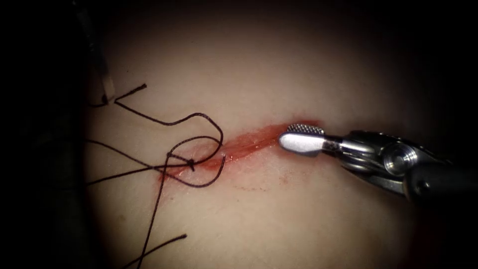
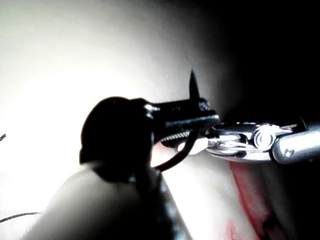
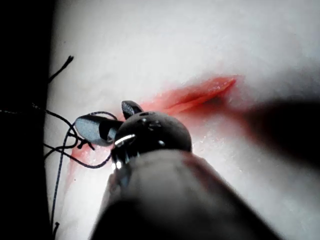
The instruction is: Wound Closure
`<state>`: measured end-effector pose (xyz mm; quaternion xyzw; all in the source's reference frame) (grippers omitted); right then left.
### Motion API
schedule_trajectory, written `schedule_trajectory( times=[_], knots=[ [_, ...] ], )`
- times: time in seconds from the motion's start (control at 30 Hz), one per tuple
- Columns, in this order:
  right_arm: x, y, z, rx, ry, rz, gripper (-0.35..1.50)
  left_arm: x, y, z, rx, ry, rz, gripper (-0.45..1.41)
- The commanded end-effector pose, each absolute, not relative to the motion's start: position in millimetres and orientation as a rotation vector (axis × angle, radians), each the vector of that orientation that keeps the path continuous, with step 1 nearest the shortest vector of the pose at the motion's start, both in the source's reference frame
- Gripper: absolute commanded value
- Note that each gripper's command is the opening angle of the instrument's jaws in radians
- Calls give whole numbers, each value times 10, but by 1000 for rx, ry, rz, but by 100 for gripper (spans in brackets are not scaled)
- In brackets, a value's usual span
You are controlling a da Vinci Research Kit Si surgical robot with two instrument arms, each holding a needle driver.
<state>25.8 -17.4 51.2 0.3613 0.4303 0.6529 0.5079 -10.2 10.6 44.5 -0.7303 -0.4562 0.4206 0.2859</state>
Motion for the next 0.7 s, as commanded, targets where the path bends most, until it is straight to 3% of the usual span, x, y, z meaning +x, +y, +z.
schedule_trajectory(
  times=[0.03, 0.13, 0.23, 0.4, 0.57, 0.7],
  knots=[
    [286, -192, 517, 916, 1024, 1555, 36, -105, 106, 451, -1952, -1221, 1129, -45],
    [303, -208, 524, 927, 1022, 1534, 27, -105, 107, 452, -1951, -1219, 1129, -45],
    [325, -220, 544, 931, 1016, 1563, 41, -105, 107, 452, -1949, -1216, 1128, -45],
    [329, -233, 564, 928, 1009, 1573, 36, -105, 107, 451, -1950, -1209, 1133, -45],
    [328, -230, 571, 922, 1012, 1576, 68, -105, 107, 451, -1950, -1209, 1133, -45],
    [324, -232, 566, 924, 1001, 1574, 66, -106, 107, 451, -1946, -1206, 1136, -45]
  ],
)
